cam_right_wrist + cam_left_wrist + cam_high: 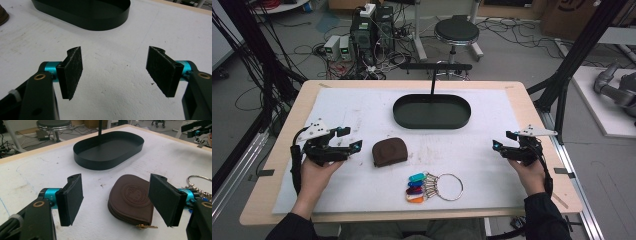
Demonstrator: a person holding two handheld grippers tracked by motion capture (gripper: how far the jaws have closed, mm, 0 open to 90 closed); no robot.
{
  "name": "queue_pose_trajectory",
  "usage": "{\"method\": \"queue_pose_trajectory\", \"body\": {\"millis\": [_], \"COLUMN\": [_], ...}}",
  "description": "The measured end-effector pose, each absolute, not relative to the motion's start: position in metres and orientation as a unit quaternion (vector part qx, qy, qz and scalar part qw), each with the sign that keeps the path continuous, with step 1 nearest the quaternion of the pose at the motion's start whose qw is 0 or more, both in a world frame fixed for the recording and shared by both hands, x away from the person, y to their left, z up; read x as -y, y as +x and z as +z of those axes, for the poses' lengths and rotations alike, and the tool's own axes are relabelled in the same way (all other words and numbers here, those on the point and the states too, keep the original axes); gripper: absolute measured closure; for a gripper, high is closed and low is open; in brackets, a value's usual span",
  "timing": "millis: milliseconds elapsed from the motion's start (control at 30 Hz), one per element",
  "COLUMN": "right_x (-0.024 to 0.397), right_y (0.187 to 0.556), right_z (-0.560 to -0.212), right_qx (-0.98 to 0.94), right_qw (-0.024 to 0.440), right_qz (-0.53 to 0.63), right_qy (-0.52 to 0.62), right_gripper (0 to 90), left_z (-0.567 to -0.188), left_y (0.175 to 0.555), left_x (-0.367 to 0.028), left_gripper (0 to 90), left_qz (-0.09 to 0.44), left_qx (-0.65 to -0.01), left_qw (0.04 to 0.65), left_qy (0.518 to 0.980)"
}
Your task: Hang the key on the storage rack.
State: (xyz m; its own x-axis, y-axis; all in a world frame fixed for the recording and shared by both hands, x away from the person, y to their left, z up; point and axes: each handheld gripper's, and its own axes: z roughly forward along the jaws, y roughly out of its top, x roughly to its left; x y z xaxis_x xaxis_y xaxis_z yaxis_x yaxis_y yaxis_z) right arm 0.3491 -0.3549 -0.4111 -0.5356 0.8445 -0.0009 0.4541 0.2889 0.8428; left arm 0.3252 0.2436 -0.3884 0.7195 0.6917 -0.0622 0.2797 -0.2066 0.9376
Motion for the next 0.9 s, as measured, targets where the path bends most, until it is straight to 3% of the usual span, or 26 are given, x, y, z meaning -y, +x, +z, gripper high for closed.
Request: {"method": "queue_pose_trajectory", "body": {"millis": [900], "right_x": [0.356], "right_y": [0.347], "right_z": [-0.41], "right_qx": [-0.769], "right_qw": [0.235], "right_qz": [0.422], "right_qy": [0.419], "right_gripper": [29.9], "left_z": [-0.394], "left_y": [0.329], "left_x": [-0.217], "left_gripper": [28.6], "left_qz": [0.16], "left_qx": [-0.31], "left_qw": [0.538], "left_qy": [0.767]}}
